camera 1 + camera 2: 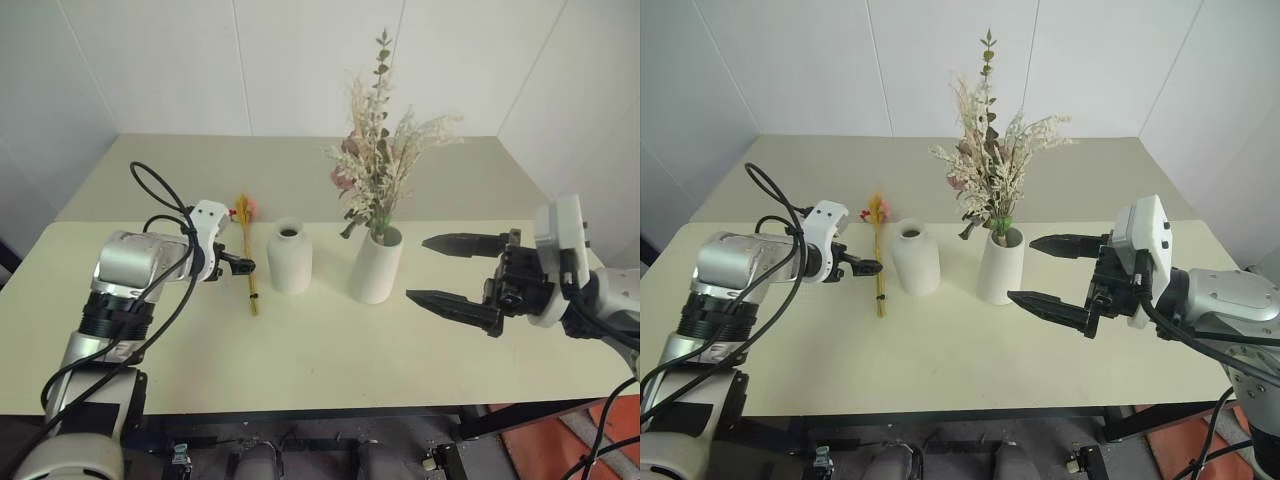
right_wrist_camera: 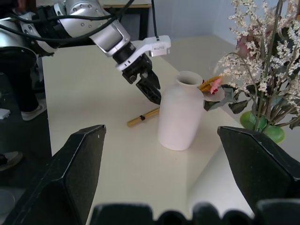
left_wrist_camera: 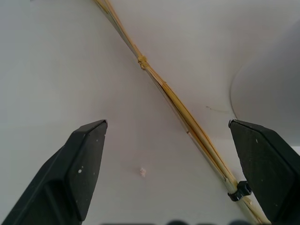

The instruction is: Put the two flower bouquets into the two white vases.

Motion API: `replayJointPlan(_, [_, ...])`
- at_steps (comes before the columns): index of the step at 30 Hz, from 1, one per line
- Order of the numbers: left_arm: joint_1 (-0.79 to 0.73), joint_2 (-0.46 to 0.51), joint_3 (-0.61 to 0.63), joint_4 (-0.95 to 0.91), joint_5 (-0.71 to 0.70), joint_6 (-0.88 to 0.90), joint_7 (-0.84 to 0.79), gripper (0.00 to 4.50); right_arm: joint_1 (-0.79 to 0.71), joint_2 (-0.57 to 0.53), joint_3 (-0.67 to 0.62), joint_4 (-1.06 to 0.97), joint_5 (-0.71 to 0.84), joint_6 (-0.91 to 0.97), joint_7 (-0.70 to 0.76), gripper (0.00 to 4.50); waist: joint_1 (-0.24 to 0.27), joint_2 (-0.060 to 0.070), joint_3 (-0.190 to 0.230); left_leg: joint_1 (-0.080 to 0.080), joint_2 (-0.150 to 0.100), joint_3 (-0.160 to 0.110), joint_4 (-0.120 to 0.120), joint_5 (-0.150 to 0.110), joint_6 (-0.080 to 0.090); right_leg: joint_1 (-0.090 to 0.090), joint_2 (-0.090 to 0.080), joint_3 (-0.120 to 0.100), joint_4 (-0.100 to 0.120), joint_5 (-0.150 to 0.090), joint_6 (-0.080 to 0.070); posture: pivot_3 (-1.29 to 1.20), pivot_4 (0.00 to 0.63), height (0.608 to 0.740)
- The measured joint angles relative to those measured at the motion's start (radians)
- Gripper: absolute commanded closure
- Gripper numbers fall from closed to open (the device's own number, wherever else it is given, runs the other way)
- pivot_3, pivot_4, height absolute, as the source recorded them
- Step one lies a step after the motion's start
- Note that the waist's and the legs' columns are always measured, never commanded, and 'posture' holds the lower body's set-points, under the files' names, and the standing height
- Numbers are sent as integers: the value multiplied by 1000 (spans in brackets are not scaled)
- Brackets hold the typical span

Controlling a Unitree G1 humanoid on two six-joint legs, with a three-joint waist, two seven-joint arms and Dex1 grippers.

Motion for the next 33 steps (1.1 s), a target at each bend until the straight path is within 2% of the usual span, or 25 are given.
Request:
replayJointPlan(5, [-4,-37,-22,54,25,-21,5,1483,0,-1,-4,-3,7,0,-3,0,-3,0,0,0,0,0,0,0,0,0,0,0,0,1,-1,0,150,740])
replayJointPlan(11, [-15,-45,-20,112,53,-45,13,3464,7,-9,-20,-21,10,0,-3,0,-4,0,0,0,0,0,0,0,0,0,0,0,0,1,-1,0,150,740])
replayJointPlan(15, [-15,-40,-7,113,64,-46,20,4480,8,-10,-25,-21,10,0,-1,0,-5,0,0,0,0,0,0,0,0,0,0,0,0,1,-1,0,150,740])
replayJointPlan(22, [-13,-11,92,98,83,-43,74,4480,8,-13,-25,-18,9,0,12,0,-5,0,0,0,0,0,0,0,0,0,0,0,0,1,-1,0,150,740])
replayJointPlan(26, [32,-3,187,11,82,-107,112,4480,8,-13,-24,-15,8,0,18,0,-5,-1,0,0,0,0,0,0,0,0,-1,0,0,2,-3,0,150,740])
replayJointPlan(31, [35,-10,438,-199,-56,-258,60,4480,22,-10,-22,-9,6,0,19,0,-5,-2,1,0,-1,0,0,0,0,1,-2,0,0,4,-6,0,150,740])
replayJointPlan(33, [16,-34,489,-263,-127,-274,34,4480,27,-6,-16,-6,4,0,17,0,-2,-2,1,0,-1,0,1,0,0,2,-2,-1,0,4,-5,0,150,740])
